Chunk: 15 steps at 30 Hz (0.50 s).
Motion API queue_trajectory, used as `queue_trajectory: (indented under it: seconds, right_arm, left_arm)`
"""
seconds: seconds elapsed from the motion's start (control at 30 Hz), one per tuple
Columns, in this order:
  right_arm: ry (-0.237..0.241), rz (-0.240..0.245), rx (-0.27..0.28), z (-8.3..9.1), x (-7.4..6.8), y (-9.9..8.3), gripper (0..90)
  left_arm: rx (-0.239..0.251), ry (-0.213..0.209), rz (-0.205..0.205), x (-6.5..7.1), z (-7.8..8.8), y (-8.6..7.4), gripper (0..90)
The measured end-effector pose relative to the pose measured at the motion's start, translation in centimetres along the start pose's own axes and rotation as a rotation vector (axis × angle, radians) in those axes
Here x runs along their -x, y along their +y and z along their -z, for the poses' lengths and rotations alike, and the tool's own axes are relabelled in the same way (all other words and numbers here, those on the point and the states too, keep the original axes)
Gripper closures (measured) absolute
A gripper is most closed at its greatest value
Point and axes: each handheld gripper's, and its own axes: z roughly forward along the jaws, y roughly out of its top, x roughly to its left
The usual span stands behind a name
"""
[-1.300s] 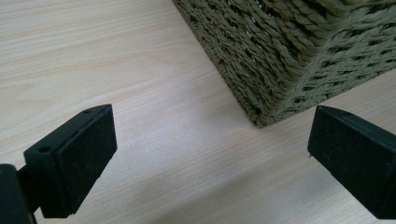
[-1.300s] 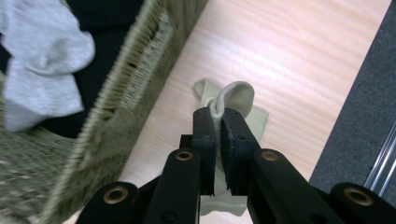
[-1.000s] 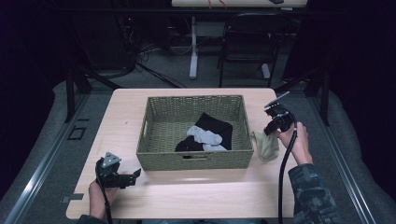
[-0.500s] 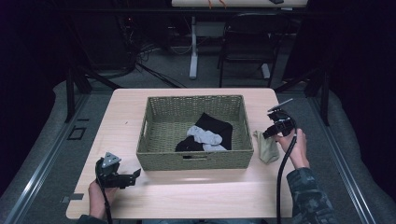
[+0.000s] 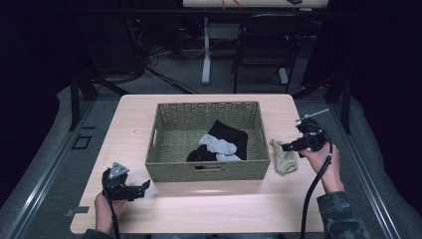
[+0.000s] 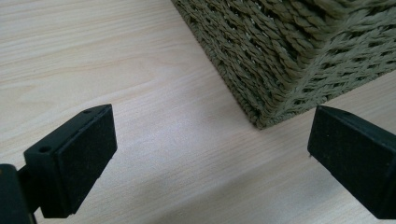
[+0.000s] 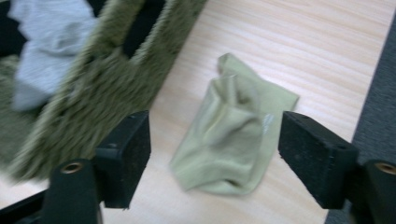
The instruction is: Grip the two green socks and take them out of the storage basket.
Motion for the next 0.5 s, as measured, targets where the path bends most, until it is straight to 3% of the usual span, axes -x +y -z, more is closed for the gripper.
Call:
queue_trajectory:
  seconds: [0.1,0.5]
  right_arm:
    - [0.044,0.019,0.018,1.0,-0.5,-0.9,19.6]
    - [0.005,0.042,0.061,1.9,-1.8,-4.4,7.7]
  left_arm:
    - [-0.002,0.003,0.0,0.0,0.0,0.0,1.3]
    - [0.003,0.007,0.004,0.0,0.0,-0.1,1.3]
